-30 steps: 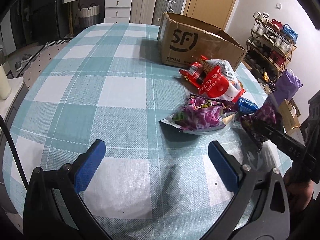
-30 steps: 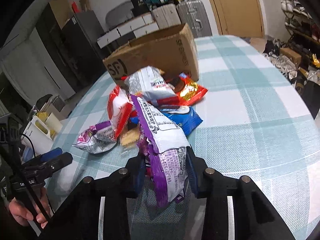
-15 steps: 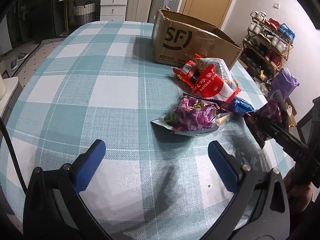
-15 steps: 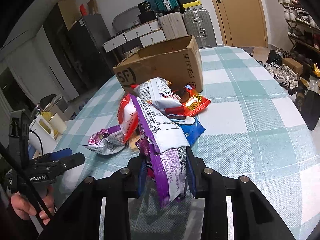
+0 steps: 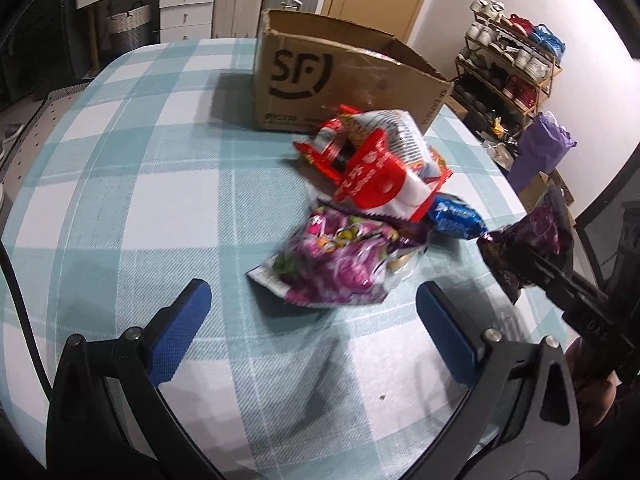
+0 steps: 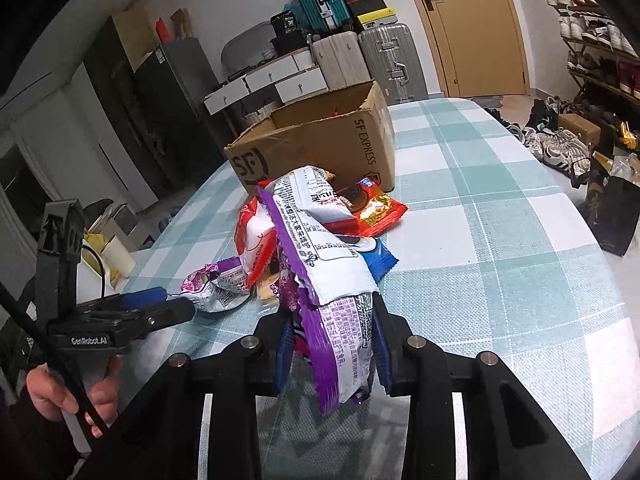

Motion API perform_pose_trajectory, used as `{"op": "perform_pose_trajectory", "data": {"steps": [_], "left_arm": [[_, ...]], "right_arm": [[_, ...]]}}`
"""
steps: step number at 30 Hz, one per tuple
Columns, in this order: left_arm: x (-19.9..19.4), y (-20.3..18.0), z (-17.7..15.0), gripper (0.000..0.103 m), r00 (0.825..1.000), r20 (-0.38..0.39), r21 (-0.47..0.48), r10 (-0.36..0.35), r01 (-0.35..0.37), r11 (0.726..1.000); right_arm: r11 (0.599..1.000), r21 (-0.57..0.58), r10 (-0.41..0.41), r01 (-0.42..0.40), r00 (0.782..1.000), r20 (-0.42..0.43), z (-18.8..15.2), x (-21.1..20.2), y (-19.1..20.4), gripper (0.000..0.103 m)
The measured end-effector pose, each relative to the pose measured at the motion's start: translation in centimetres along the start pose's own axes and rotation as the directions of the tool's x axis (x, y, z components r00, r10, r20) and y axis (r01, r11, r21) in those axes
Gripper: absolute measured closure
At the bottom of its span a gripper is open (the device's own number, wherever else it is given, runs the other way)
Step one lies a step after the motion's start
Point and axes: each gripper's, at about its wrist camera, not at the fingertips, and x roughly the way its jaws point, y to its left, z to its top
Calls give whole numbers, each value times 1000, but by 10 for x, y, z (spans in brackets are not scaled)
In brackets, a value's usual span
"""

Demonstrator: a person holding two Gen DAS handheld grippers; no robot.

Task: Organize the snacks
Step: 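Lower the left gripper onto the purple candy bag and close it, then carry the purple bags over the box with both grippers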

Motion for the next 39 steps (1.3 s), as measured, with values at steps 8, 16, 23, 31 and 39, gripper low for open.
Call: {"op": "perform_pose_trajectory", "data": {"steps": [8,16,23,31,39], "left_arm": [[13,-4,18,2,999,-35,20,-41,42,999],[26,-1,28,13,992,-76,19,-96,98,995],[43,0,28,33,980,-122,13,-155,157,987],[41,4,27,51,970,-105,22,-217,221,975],[37,3,23,69,971,-95,37,-218,223,974]], "right_arm": [[999,38,-12,12,1000,1,-3,-3,-9,70],[997,70,-16,15,1000,5,-4,-10,-18,70],[997,76,-19,19,1000,3,-4,-8,-20,70],[996,92,-18,18,1000,-1,-5,-6,-24,70],[996,90,-19,19,1000,-5,-6,-5,-24,70]]}}
